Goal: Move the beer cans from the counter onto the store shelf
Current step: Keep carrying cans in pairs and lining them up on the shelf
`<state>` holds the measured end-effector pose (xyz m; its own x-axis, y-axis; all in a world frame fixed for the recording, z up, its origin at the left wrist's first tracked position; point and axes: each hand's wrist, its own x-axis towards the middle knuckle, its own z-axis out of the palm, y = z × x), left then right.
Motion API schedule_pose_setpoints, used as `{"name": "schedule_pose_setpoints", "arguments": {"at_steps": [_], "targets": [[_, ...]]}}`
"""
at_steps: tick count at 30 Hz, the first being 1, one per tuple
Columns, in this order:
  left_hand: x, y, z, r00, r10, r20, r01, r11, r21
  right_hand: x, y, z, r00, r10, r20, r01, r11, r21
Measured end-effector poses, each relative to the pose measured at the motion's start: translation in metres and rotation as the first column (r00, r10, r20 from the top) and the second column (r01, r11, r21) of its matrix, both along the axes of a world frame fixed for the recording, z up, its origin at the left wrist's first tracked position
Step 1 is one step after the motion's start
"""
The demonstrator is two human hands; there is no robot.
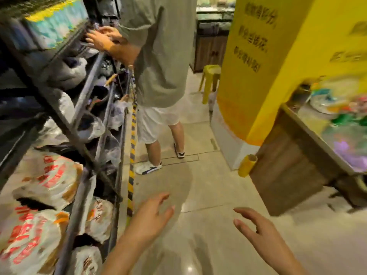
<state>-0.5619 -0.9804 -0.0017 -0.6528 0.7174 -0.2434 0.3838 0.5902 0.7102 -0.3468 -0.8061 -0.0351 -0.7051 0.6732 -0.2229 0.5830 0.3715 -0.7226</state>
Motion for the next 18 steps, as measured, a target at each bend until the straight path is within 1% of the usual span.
{"name": "schedule_pose_setpoints", "arguments": {"at_steps": [3, 6, 8, 13, 18], "targets": [[0.057, 0.071, -0.005, 0.992, -0.12, 0.049, 0.116, 0.991, 0.071, 0.079, 0.033, 0.002, 0.985, -0.168, 0.028, 0.168, 0.986, -0.02], [0.116, 0.141, -0.009, 0.96, -0.27, 0.073, 0.259, 0.956, 0.137, 0.152, 0.063, 0.002, 0.943, -0.327, 0.06, 0.328, 0.944, -0.021], [0.148, 0.179, -0.01, 0.938, -0.333, 0.097, 0.316, 0.936, 0.157, 0.194, 0.077, 0.003, 0.913, -0.405, 0.046, 0.407, 0.913, -0.023], [0.19, 0.244, -0.014, 0.909, -0.371, 0.187, 0.348, 0.926, 0.147, 0.262, 0.112, 0.001, 0.845, -0.533, 0.053, 0.535, 0.842, -0.068], [0.184, 0.29, -0.026, 0.898, -0.325, 0.295, 0.304, 0.945, 0.117, 0.269, 0.169, -0.006, 0.827, -0.562, -0.013, 0.558, 0.824, -0.104]]}}
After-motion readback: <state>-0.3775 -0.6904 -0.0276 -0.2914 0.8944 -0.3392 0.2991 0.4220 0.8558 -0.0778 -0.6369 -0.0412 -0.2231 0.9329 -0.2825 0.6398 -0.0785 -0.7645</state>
